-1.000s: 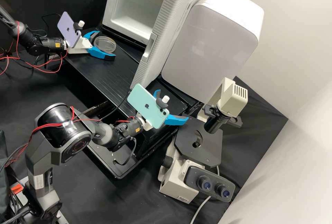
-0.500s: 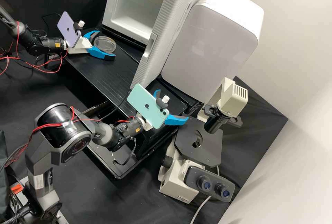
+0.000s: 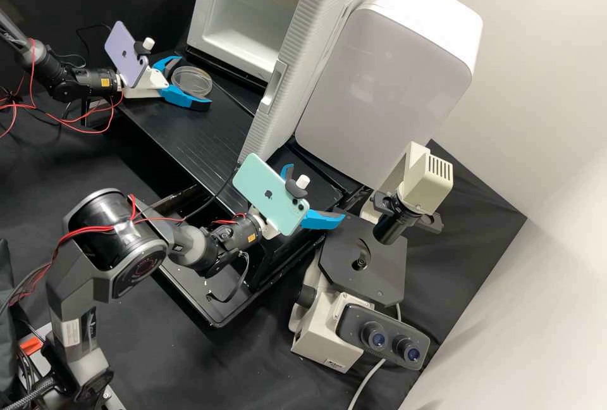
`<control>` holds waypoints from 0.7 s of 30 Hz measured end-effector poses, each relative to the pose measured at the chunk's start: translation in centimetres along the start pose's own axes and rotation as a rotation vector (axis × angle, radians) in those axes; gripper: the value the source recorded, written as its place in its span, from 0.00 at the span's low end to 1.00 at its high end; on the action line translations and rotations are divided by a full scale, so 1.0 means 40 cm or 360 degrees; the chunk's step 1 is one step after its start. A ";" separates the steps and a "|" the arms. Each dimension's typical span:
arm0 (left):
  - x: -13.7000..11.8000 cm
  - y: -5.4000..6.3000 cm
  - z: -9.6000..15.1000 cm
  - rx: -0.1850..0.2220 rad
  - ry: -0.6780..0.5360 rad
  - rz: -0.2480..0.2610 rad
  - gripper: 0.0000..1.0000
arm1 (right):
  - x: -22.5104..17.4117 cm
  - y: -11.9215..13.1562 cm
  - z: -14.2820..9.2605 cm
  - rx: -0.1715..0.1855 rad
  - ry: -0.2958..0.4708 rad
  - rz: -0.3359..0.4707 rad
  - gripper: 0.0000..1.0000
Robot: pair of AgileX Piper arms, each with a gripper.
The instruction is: Place the petri dish in the incubator
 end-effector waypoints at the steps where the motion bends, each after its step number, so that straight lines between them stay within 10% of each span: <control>1: 0.000 0.000 0.000 0.0000 0.0000 0.0000 0.00 | 0.000 0.000 0.000 0.0000 0.0000 0.0000 1.00; 21: 0.000 0.000 0.000 -0.0011 -0.0002 0.0002 0.00 | 0.000 0.000 0.000 0.0000 0.0000 0.0000 1.00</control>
